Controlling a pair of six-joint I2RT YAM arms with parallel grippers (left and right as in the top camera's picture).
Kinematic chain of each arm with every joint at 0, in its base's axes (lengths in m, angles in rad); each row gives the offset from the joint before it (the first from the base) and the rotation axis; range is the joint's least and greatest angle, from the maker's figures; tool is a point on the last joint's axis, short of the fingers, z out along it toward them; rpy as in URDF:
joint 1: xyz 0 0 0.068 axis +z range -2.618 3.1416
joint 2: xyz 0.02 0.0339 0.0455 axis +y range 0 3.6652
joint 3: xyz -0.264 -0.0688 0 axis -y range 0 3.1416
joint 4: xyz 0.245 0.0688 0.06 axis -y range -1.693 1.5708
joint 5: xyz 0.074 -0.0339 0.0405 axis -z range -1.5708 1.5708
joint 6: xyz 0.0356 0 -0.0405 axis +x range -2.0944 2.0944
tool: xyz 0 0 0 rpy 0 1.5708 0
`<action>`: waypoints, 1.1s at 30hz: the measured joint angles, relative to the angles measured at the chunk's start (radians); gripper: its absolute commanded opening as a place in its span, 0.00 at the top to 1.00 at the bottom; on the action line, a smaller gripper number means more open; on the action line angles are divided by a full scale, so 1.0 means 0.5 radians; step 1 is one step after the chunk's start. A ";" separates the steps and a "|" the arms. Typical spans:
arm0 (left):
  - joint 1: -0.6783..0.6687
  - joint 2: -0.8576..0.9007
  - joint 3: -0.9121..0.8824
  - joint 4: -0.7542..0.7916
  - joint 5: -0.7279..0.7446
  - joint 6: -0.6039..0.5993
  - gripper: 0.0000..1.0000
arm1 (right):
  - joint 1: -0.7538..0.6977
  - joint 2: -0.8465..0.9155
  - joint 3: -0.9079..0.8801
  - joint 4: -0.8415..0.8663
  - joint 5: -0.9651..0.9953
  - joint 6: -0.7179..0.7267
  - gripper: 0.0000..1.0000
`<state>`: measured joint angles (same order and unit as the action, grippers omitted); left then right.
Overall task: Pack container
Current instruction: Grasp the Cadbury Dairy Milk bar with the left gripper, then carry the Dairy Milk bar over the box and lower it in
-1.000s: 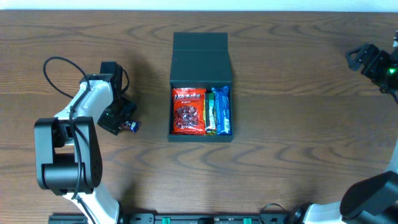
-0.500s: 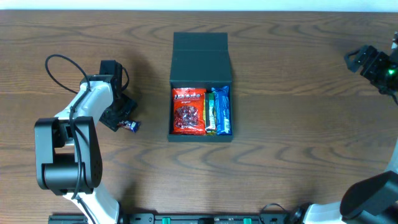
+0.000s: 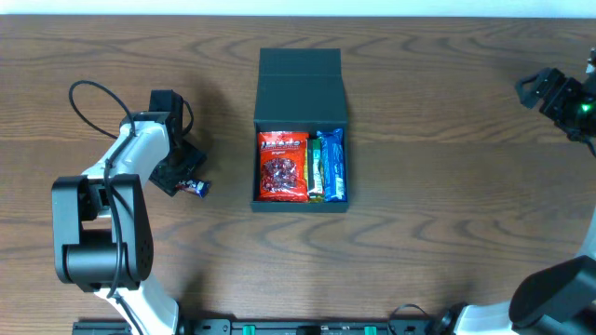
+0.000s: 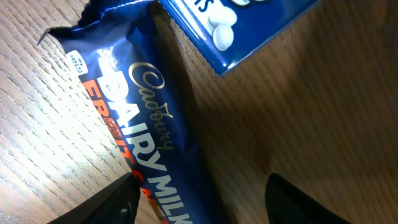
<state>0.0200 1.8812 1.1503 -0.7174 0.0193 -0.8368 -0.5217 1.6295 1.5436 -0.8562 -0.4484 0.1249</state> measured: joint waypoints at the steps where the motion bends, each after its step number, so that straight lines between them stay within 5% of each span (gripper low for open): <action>1: 0.000 0.000 -0.001 0.000 0.000 0.001 0.34 | 0.000 0.000 0.000 0.000 0.000 0.000 0.01; 21: 0.031 -0.011 -0.075 0.069 0.053 0.001 0.36 | 0.000 0.000 0.000 -0.001 0.000 0.000 0.01; 33: 0.039 -0.021 -0.085 0.074 0.060 0.007 0.66 | 0.000 0.000 0.000 -0.002 0.000 0.000 0.01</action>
<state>0.0395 1.8709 1.1076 -0.6804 0.0490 -0.8333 -0.5217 1.6295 1.5436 -0.8574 -0.4484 0.1249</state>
